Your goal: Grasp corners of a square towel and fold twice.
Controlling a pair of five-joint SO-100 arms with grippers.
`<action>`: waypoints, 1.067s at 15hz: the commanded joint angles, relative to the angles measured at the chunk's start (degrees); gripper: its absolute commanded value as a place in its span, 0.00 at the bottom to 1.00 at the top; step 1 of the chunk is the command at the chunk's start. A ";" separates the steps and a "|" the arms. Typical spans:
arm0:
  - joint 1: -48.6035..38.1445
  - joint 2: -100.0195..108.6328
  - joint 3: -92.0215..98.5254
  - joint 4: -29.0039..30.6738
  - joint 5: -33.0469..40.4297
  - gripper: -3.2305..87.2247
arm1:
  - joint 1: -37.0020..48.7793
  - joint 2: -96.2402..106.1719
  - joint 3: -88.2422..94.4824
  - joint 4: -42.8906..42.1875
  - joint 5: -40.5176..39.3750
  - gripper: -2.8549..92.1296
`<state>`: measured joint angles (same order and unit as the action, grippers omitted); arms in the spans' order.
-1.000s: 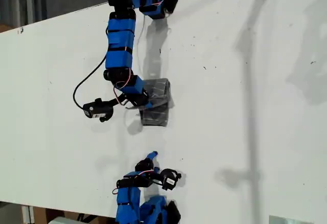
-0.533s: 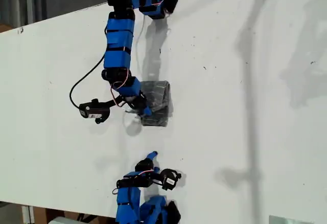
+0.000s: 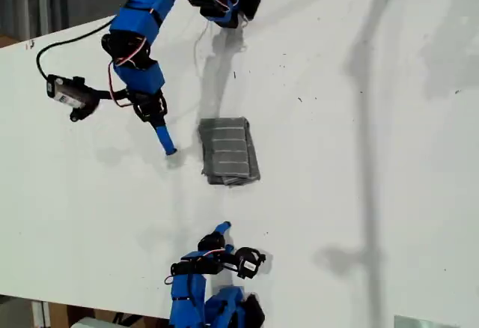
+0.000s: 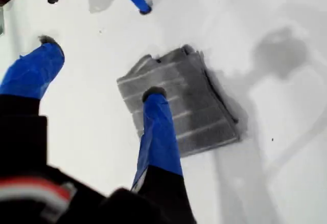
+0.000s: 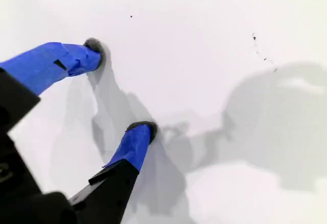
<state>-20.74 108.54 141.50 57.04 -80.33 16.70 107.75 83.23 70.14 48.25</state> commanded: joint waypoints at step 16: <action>-5.01 13.71 8.61 -0.79 2.81 0.34 | -9.93 80.95 79.45 11.78 50.01 0.27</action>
<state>-24.26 117.16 148.10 56.60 -77.61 7.65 188.88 163.12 77.96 91.67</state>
